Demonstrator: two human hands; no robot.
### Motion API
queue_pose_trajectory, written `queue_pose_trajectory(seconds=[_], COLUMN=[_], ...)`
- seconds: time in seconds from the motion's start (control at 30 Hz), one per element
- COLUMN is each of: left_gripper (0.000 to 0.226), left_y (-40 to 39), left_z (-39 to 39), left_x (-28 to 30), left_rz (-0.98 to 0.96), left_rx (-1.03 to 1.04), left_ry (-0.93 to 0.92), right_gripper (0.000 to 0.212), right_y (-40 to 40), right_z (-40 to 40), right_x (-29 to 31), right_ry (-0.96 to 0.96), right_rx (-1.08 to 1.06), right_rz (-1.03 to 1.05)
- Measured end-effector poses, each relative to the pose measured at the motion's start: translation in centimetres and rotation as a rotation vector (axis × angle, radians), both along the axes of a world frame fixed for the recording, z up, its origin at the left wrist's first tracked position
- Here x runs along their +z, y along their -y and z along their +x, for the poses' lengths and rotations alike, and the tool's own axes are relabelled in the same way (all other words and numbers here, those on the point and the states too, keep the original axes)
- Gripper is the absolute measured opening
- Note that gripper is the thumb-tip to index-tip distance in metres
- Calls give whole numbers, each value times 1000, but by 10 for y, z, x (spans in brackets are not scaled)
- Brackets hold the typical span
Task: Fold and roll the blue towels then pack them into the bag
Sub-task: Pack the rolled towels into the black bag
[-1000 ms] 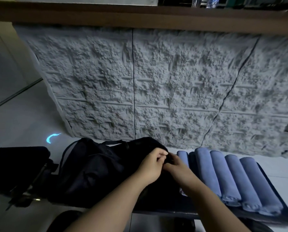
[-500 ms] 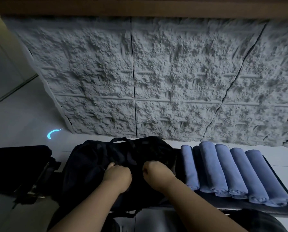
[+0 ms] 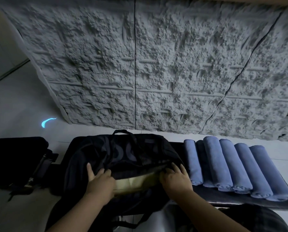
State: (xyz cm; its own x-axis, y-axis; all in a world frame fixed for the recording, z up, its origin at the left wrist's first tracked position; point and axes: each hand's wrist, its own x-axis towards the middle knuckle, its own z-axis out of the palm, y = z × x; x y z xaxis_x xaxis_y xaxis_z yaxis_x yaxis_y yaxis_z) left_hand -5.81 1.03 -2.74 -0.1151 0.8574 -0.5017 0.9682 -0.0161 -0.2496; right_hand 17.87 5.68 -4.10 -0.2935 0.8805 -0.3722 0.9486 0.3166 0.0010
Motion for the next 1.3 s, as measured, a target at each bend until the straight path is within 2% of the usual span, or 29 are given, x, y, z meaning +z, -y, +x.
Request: queue_pose_trajectory(seconds=[0.1,0.17,0.33,0.47,0.53,0.6,0.77,0.87,1.0,1.13,1.23,1.3], left_gripper=[75,87,97,87,83,82,88,86,87,85,80,79], left_y=[11,12,-4,-19,-20,-18,-12,-12,-17,-24,-28,-28], left_z=[-2,-5,-21,-42,-48,-46,-41,-39,-27,-6,16,31], left_x=[-5,-2,24,46,51,54,62,62,56,52,48,43], left_rz=[116,230,536,755,749,757,816,821,805,809,800,765], left_rx=[49,100,243,333,331,348,401,384,281,110,-14,-83], left_ry=[36,64,156,216,231,272,323,331,348,359,384,389], right_gripper=[48,48,60,48,34,32,75,79,75,69,50,35], right_y=[0,0,-18,-32,-34,-33,-30,-32,-35,-34,-33,-31], right_z=[1,-10,-19,-8,-4,-6,-10,-6,1,6,11,17], right_x=[-25,0,32,39,39,43,60,59,50,57,59,61], right_ry=[-82,-66,-254,-318,-326,-345,-398,-523,-676,-723,-768,-808], right_rx=[-93,-97,-201,-298,-274,-269,-153,-101,-102,-70,-69,-150], right_rz=[72,164,162,197,214,212,269,256,196,166,210,254])
